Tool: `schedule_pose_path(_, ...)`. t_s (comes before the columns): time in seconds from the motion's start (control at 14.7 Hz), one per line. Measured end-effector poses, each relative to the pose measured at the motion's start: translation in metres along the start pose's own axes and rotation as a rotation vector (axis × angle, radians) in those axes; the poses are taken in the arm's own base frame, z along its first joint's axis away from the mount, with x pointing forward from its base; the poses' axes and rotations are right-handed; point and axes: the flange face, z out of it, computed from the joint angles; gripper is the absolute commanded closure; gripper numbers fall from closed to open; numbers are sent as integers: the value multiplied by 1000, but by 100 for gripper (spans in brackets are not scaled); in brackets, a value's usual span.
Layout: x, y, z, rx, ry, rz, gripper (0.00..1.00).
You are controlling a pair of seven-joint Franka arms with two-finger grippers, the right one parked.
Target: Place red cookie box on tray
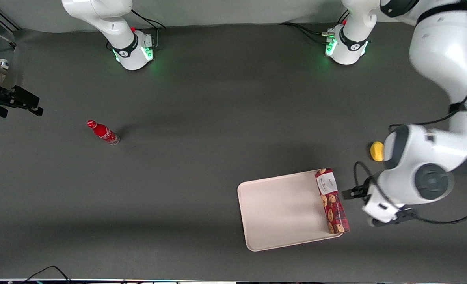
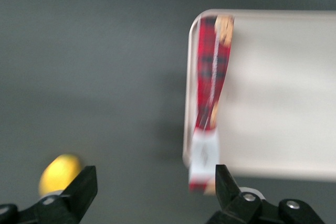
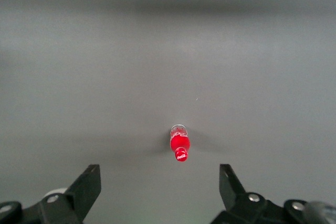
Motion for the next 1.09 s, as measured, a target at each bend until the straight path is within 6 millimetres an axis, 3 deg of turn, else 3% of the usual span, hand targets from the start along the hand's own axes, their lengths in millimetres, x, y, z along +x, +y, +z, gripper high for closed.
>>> schedule_pose_path(0.2, -37, -52, -89, 39, -97, 131, 0)
schedule_pose_path(0.34, -66, -82, -127, 70, -127, 177, 0)
schedule_pose_path(0.41, -80, -92, -137, 80, -137, 192, 0)
schedule_pose_path(0.61, -127, -124, -144, 70, -159, 227, 0)
schedule_pose_path(0.82, -180, -154, -134, 63, -76, 225, 0)
schedule_pose_path(0.95, -216, -161, -125, 66, -57, 224, 0)
schedule_pose_path(1.09, -230, -160, -127, 59, -41, 229, 0)
